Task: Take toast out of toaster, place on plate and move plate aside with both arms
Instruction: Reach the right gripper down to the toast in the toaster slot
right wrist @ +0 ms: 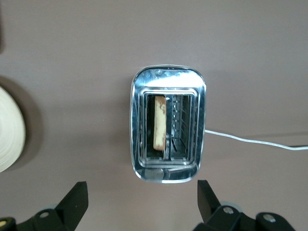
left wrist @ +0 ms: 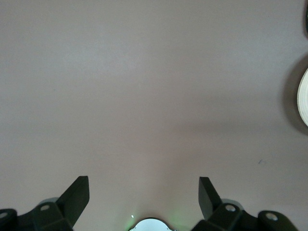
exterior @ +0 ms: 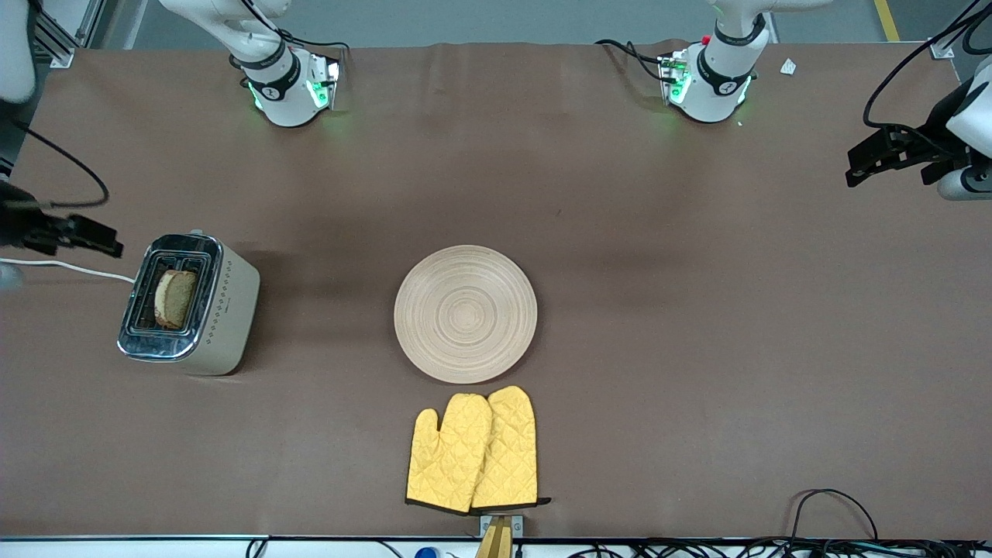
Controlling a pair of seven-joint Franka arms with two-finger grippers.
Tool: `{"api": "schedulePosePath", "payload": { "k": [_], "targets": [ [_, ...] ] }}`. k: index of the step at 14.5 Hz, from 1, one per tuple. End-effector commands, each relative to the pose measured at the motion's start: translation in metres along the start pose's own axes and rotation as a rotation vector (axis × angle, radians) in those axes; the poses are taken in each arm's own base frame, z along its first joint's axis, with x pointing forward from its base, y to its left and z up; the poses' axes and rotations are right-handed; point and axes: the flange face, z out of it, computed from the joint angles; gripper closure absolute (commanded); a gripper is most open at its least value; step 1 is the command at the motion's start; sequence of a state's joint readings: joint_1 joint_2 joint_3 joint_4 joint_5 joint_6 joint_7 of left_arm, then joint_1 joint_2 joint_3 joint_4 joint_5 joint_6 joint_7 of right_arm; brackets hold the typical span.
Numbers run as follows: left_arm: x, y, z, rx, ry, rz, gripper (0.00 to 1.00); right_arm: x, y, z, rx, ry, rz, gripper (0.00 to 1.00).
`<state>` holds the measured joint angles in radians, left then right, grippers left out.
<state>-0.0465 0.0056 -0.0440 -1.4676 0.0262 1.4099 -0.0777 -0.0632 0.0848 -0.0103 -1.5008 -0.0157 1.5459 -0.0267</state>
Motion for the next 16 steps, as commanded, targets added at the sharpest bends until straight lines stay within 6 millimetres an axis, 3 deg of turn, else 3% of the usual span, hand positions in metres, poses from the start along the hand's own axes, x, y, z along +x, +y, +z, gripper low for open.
{"api": "schedulePosePath", "payload": {
  "k": [1,5,8,9,13,16],
  "targets": [
    [0.001,-0.002,-0.007,0.017,-0.001,0.006,0.00,-0.030,0.001,-0.029,0.009,0.012,0.009,0.00],
    [0.002,0.003,-0.009,0.016,0.005,0.016,0.00,-0.040,-0.001,-0.047,0.009,0.003,0.011,0.00],
    [0.014,0.013,0.000,0.010,-0.004,0.042,0.00,-0.025,-0.004,-0.038,0.038,0.069,0.004,0.00],
    [0.021,0.020,0.009,-0.006,-0.008,0.053,0.00,-0.018,-0.005,-0.029,0.040,0.096,0.004,0.00],
    [0.065,0.097,0.061,-0.134,0.032,0.146,0.00,0.006,-0.005,0.038,0.039,0.111,0.004,0.00],
    [0.085,0.135,0.093,-0.187,0.047,0.186,0.00,0.014,-0.003,0.077,0.038,0.073,0.002,0.00]
  ]
}}
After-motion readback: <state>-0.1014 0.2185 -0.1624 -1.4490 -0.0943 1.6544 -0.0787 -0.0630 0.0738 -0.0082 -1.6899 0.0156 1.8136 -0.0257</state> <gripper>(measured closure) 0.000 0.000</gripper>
